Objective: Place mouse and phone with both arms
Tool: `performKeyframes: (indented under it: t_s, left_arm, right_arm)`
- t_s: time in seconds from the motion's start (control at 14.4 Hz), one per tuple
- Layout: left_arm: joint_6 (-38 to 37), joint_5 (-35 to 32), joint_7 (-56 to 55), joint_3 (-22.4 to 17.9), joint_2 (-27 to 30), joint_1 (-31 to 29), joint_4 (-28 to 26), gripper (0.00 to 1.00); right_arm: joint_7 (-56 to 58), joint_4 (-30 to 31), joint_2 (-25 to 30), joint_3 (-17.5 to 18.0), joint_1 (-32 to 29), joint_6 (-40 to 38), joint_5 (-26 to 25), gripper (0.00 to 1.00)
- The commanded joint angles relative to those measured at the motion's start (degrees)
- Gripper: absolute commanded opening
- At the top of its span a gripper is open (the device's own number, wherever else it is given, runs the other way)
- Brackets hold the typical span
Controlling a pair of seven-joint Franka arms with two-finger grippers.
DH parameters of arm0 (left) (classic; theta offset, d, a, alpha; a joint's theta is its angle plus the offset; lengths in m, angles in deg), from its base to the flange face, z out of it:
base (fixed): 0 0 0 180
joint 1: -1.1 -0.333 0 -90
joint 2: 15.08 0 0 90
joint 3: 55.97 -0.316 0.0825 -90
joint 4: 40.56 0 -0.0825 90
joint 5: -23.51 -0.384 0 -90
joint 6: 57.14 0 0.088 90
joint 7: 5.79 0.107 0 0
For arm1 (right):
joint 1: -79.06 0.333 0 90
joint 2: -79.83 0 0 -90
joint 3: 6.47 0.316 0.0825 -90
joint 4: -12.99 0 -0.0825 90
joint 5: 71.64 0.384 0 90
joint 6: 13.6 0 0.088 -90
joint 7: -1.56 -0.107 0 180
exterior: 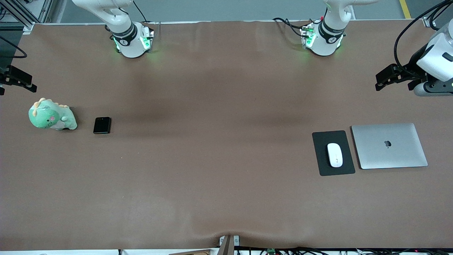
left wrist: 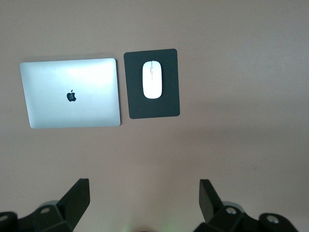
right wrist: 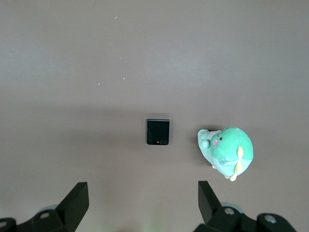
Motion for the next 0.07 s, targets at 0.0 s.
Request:
performKeyframes:
  t_s: [0.0]
  left_arm:
    - [-1.32, 0.97, 0.4, 0.01, 0.0, -0.14, 1.0, 1.0]
  right_arm:
    - [0.09, 1.81, 2.04, 0.13, 0.36, 0.23, -1.36, 1.0]
